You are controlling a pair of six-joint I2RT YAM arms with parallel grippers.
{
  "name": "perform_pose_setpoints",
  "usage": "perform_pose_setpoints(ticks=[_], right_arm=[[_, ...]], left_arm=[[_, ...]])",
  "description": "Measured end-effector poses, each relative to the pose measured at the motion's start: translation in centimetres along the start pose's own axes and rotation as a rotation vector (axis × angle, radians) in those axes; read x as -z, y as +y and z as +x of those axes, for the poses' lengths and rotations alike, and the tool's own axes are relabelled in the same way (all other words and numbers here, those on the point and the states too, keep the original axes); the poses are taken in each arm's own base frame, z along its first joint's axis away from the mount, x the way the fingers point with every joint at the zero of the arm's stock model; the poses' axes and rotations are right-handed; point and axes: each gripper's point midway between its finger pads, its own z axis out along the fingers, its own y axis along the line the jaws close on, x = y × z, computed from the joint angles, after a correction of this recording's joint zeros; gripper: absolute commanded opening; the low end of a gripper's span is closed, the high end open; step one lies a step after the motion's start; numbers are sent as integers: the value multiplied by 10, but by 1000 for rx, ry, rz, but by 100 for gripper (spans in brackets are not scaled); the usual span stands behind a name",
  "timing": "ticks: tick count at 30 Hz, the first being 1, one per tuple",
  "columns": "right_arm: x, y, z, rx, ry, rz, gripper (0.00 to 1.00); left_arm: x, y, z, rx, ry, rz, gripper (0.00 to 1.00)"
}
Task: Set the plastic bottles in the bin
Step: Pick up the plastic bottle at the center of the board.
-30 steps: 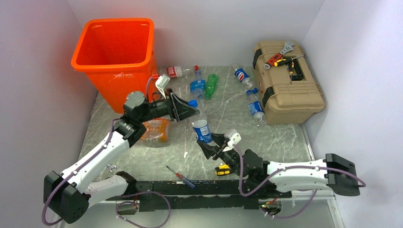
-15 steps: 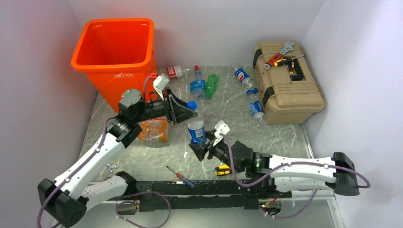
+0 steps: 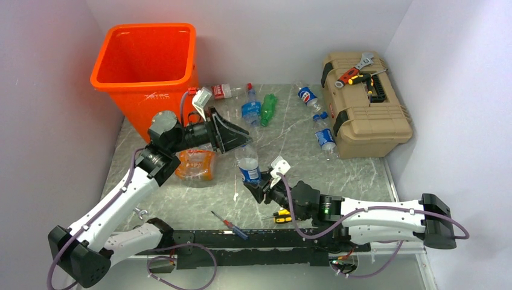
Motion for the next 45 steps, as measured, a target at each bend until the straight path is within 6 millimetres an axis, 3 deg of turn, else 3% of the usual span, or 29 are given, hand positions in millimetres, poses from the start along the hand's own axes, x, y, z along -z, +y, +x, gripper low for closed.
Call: perform_pose_setpoints(ticks=[2, 7, 10, 19, 26, 29, 34, 35, 36, 37, 39, 40, 41, 45], right_arm=[[0, -1, 2, 8, -3, 2, 28], [1, -3, -3, 7, -37, 7, 27], [2, -7, -7, -3, -70, 23, 26], [1, -13, -6, -15, -105, 52, 25], [-3, -12, 0, -8, -90, 57, 25], [-3, -11, -2, -14, -93, 57, 25], [-2, -9, -2, -39, -87, 50, 26], [-2, -9, -1, -42, -85, 50, 27], [-2, -9, 0, -42, -82, 50, 31], [-2, -9, 0, -45, -80, 49, 43], [-2, -8, 1, -53, -76, 48, 72], [-2, -8, 1, -57, -70, 48, 93], [-3, -7, 1, -59, -63, 49, 99], [-4, -7, -8, -62, -41, 63, 100]], left_arm=[[-3, -1, -6, 10, -7, 0, 49], [-9, 4, -6, 38, 2, -8, 66], [-9, 7, -2, 50, 13, -15, 68], [-9, 6, 2, 48, 26, -18, 52], [-10, 9, 17, 26, 76, -34, 59], [-11, 9, 24, -2, 103, -51, 47], [-12, 15, 21, -105, 97, -78, 2], [-12, 15, 21, -112, 98, -80, 0], [-12, 16, 22, -113, 98, -86, 0], [-12, 16, 22, -113, 100, -89, 0], [-12, 17, 22, -118, 101, -96, 0], [-12, 18, 22, -122, 99, -103, 0], [-12, 19, 21, -124, 97, -111, 0], [-7, 19, 12, -140, 107, -171, 0]])
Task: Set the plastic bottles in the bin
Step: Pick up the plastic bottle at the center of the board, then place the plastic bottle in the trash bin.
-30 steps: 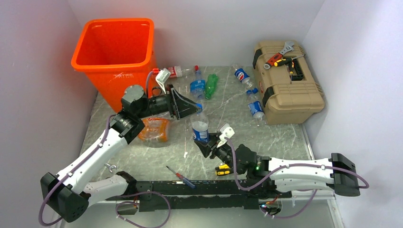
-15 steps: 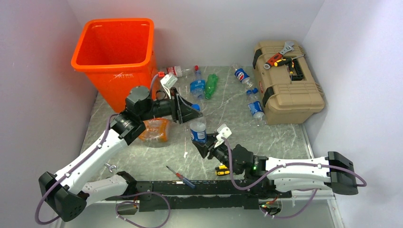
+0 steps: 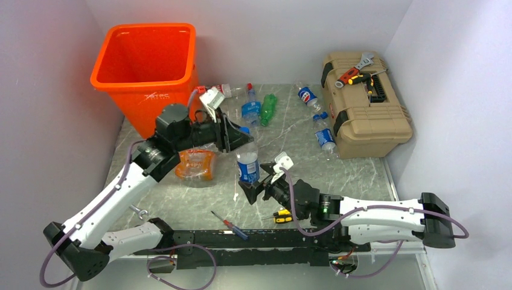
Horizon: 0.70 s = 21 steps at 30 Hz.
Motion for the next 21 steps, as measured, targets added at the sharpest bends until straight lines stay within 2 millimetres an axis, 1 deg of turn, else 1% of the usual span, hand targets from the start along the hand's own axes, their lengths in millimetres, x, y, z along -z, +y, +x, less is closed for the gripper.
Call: perform_pose_setpoints(ticks=[2, 4, 6, 7, 8, 9, 11, 14, 16, 17, 18, 19, 20, 21], right_arm=[[0, -3, -6, -8, 5, 30, 100], [2, -12, -9, -21, 12, 82, 100], [7, -23, -11, -36, 21, 140, 100], [9, -28, -12, -41, 23, 160, 100], [12, -32, -12, -46, 27, 178, 100], [15, -36, -12, -47, 31, 191, 100], [18, -40, -11, -47, 38, 202, 100], [22, -43, -7, -52, 57, 209, 100], [24, -45, -1, -51, 73, 213, 100], [25, -46, 3, -51, 83, 216, 100], [27, -48, 7, -49, 92, 218, 100], [28, -49, 11, -50, 98, 217, 100], [30, -50, 14, -52, 105, 215, 100], [32, -51, 17, -55, 108, 212, 100]], left_arm=[[6, -3, -18, -48, -21, -38, 0], [17, -10, -49, -124, -77, -85, 0], [34, -19, -95, -231, -172, -159, 0], [41, -21, -110, -268, -206, -192, 0], [51, -23, -132, -317, -257, -241, 0], [64, -23, -156, -371, -320, -308, 0], [86, -19, -191, -454, -411, -437, 0], [117, -2, -234, -573, -514, -668, 0], [137, 18, -268, -642, -580, -855, 0], [144, 28, -281, -655, -604, -928, 0], [153, 43, -295, -659, -622, -1005, 0], [166, 58, -309, -654, -656, -1084, 0], [173, 76, -318, -648, -671, -1144, 0], [181, 98, -323, -639, -675, -1213, 0]])
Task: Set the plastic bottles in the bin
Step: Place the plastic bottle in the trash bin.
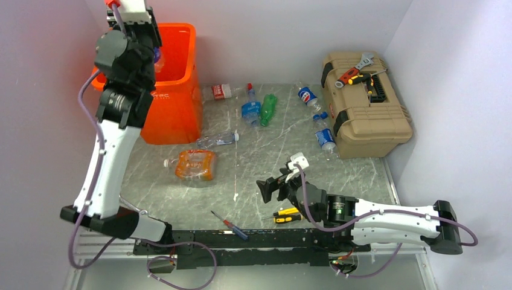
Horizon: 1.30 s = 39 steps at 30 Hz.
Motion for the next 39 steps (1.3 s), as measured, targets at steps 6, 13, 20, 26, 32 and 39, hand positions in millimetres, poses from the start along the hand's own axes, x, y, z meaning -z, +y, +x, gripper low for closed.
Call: perform_pose_setpoints(ticks=[6, 13, 20, 26, 32, 39], right_arm=[[10, -9, 13, -18, 11, -19, 100], [16, -19, 28, -18, 17, -21, 100], [17, -20, 27, -21, 14, -23, 100], [14, -20, 33, -1, 33, -15, 100], [13, -20, 37, 13, 44, -9, 100], [10, -22, 43, 33, 60, 5, 100]], left_arm=[[-51, 53, 56, -81, 44, -225, 0], [-62, 110, 164, -152, 256, -381, 0], [-55, 135, 270, -68, 486, -413, 0], [-55, 118, 271, 9, 505, -301, 0], [-63, 82, 259, 117, 502, -110, 93], [-54, 43, 231, 233, 504, 36, 100]])
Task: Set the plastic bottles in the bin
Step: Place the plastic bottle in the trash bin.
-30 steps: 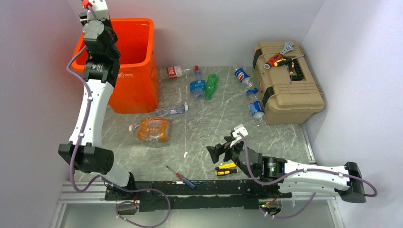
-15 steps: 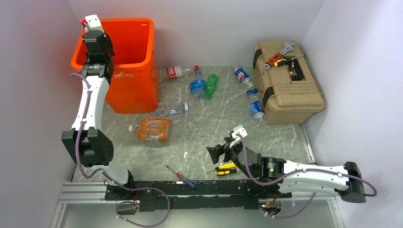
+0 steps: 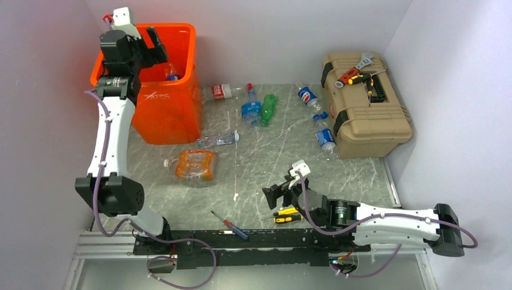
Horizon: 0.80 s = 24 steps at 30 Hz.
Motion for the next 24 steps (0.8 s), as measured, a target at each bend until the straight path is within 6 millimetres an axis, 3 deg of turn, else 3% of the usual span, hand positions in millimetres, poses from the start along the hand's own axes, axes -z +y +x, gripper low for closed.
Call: perform_pose_setpoints(ticks=[4, 5, 8, 11, 13, 16, 18, 19, 21, 24], right_arm=[[-2, -1, 2, 10, 9, 12, 100], [-2, -1, 1, 13, 12, 19, 100], [-7, -4, -3, 25, 34, 56, 100], [-20, -14, -13, 12, 63, 121, 99], [-31, -26, -20, -25, 79, 166, 99], [-43, -47, -26, -91, 96, 218, 99], [-47, -64, -28, -138, 99, 258, 99], [-48, -72, -29, -160, 97, 281, 99], [-51, -87, -30, -192, 96, 329, 97], [-58, -105, -31, -217, 113, 409, 97]], left_arm=[[37, -27, -46, 15, -103, 71, 99], [58, -43, -66, 11, -153, 114, 99], [104, -100, -91, -19, -226, 266, 100], [160, -169, -94, -66, -255, 491, 100], [193, -204, -80, -108, -231, 629, 99], [216, -236, -37, -207, -141, 744, 100], [225, -251, 6, -289, -51, 799, 100], [227, -258, 41, -342, 19, 822, 99], [228, -261, 100, -421, 144, 843, 100], [229, -241, 183, -510, 333, 833, 100]])
